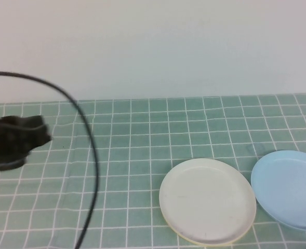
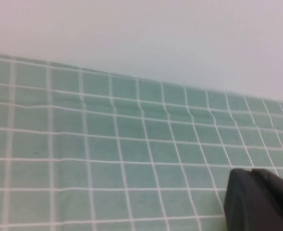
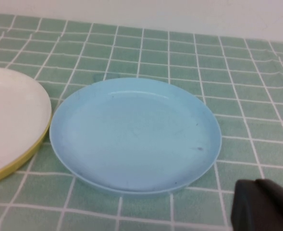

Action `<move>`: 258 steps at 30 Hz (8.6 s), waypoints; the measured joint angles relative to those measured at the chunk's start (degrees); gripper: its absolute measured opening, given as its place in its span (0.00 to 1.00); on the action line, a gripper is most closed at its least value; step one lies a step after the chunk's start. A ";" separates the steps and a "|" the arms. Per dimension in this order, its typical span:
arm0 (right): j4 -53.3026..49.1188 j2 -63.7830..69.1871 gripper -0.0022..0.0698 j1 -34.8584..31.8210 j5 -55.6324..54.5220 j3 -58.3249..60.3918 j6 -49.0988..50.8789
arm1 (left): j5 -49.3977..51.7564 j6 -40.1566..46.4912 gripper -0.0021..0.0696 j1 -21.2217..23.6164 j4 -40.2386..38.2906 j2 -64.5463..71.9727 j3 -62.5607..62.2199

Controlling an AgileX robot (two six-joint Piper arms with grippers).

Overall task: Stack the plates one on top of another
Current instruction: Pick up the blue plate, then place the blue plate on the white plate

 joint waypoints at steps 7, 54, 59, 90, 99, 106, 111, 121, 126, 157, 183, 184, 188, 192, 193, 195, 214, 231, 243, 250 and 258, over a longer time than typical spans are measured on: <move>-1.18 -0.22 0.03 0.07 0.29 0.00 0.01 | 1.15 0.23 0.03 11.11 0.00 -15.86 7.37; -0.58 -0.22 0.03 0.07 0.29 0.00 0.01 | 2.23 -23.72 0.03 24.48 20.73 -57.41 39.37; -0.58 -0.22 0.03 0.07 0.29 0.00 0.01 | 7.15 -39.09 0.03 24.48 39.78 -58.35 39.25; -0.58 -0.22 0.03 0.07 0.29 0.00 0.01 | 9.22 -37.32 0.03 12.38 42.22 -58.35 39.25; 5.22 -0.22 0.03 0.07 -8.97 0.00 2.01 | 9.22 -37.32 0.03 12.38 42.22 -58.35 39.25; 12.31 -0.22 0.03 0.07 -23.38 0.00 3.64 | 9.22 -37.32 0.03 12.38 42.32 -58.35 39.25; 16.24 -0.22 0.03 0.07 -27.64 0.00 7.55 | 9.22 -37.32 0.03 12.38 42.32 -58.25 39.25; 16.50 -0.22 0.03 0.07 -14.19 -9.61 6.86 | 9.12 -37.32 0.03 12.38 42.32 -58.25 39.25; 10.81 1.14 0.03 0.07 -2.38 -21.57 3.94 | 9.12 -37.32 0.03 12.38 42.32 -58.25 39.25; -16.10 51.92 0.05 0.07 20.17 -42.40 18.98 | 9.12 -37.33 0.03 12.38 42.32 -58.25 39.25; 40.57 81.47 0.03 -19.12 5.77 -42.73 -28.07 | 9.12 -37.33 0.03 12.38 42.32 -58.25 39.25; 41.33 82.73 0.03 -19.37 5.88 -42.73 -29.99 | 9.12 -37.33 0.03 12.38 42.32 -58.25 39.25; 42.02 85.32 0.03 -19.72 5.97 -42.73 -33.42 | 9.12 -37.33 0.03 12.38 42.32 -58.25 39.25; 41.39 85.47 0.03 -19.85 4.05 -42.84 -34.03 | 9.12 -37.33 0.03 12.38 42.43 -58.25 39.25; 40.89 85.47 0.04 -19.85 3.57 -42.92 -34.01 | 9.12 -37.33 0.03 12.38 42.54 -58.25 39.25; 40.19 85.47 0.08 -19.85 2.82 -43.20 -34.01 | 9.12 -37.33 0.03 12.38 42.54 -58.25 39.25; 38.54 94.88 0.27 -19.85 2.56 -44.02 -32.27 | 9.12 -37.33 0.03 12.38 42.54 -58.25 39.25; 40.37 98.97 0.27 -19.85 0.11 -44.50 -32.27 | 9.12 -37.33 0.03 12.38 42.54 -58.15 39.25; 41.69 100.63 0.05 -19.85 2.02 -47.30 -32.49 | 9.12 -37.33 0.03 12.38 42.54 -58.15 39.25; 44.69 100.49 0.05 -19.85 5.76 -51.58 -32.94 | 9.12 -37.33 0.03 12.38 42.54 -58.15 39.25; 54.35 96.99 0.05 -19.85 9.72 -57.04 -38.32 | 9.12 -37.33 0.03 12.38 42.54 -58.15 39.25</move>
